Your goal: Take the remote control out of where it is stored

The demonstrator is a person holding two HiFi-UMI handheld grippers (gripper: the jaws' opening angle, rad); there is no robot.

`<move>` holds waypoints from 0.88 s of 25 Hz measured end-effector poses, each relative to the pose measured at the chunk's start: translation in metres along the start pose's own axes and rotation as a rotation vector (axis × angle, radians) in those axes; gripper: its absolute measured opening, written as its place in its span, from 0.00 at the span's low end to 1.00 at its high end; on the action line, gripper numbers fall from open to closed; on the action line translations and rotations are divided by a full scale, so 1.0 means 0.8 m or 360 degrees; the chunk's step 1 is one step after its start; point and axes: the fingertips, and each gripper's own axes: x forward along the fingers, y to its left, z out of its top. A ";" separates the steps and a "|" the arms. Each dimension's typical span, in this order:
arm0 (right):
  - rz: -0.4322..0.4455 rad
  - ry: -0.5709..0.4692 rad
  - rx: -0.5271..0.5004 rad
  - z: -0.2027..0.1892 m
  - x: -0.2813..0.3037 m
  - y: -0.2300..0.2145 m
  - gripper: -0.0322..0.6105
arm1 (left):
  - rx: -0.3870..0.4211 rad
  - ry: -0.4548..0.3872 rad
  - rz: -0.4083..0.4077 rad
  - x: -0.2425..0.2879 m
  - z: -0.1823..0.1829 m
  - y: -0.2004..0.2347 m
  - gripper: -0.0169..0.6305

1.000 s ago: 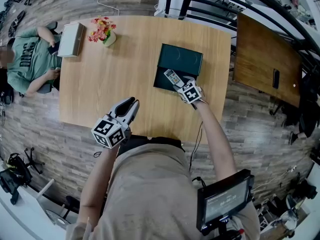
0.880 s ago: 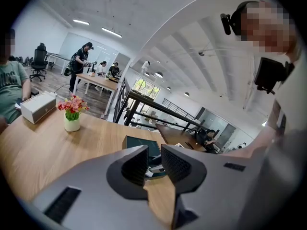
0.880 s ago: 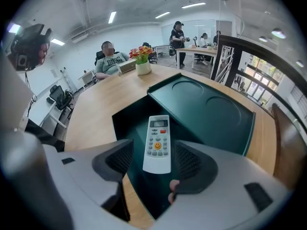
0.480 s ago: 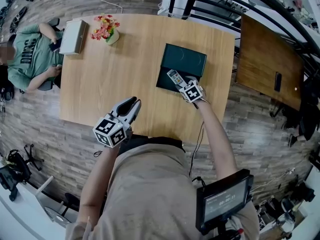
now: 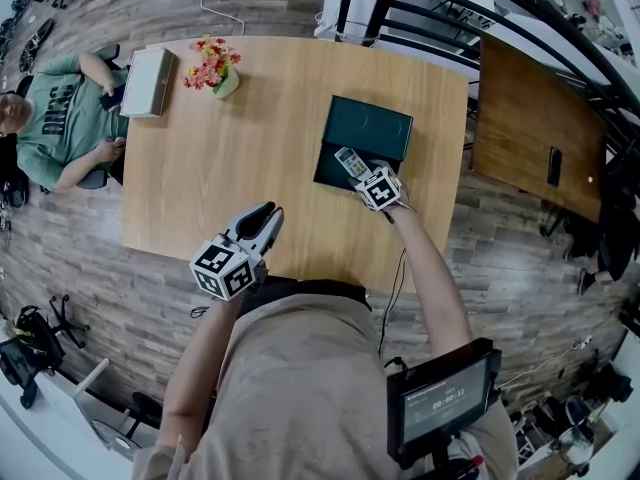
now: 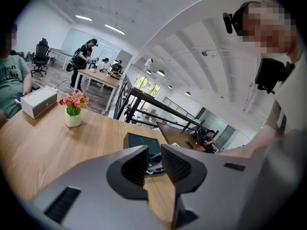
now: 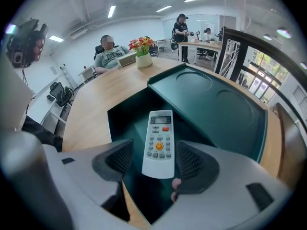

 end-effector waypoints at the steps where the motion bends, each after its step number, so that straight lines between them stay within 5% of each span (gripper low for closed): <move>1: 0.0006 -0.0007 0.0006 -0.001 0.003 0.000 0.46 | -0.0002 0.0001 -0.0003 0.001 -0.001 0.000 0.12; 22: -0.0048 0.0126 -0.0093 -0.007 0.013 0.001 0.46 | -0.0005 0.0031 -0.0006 0.003 -0.005 -0.004 0.12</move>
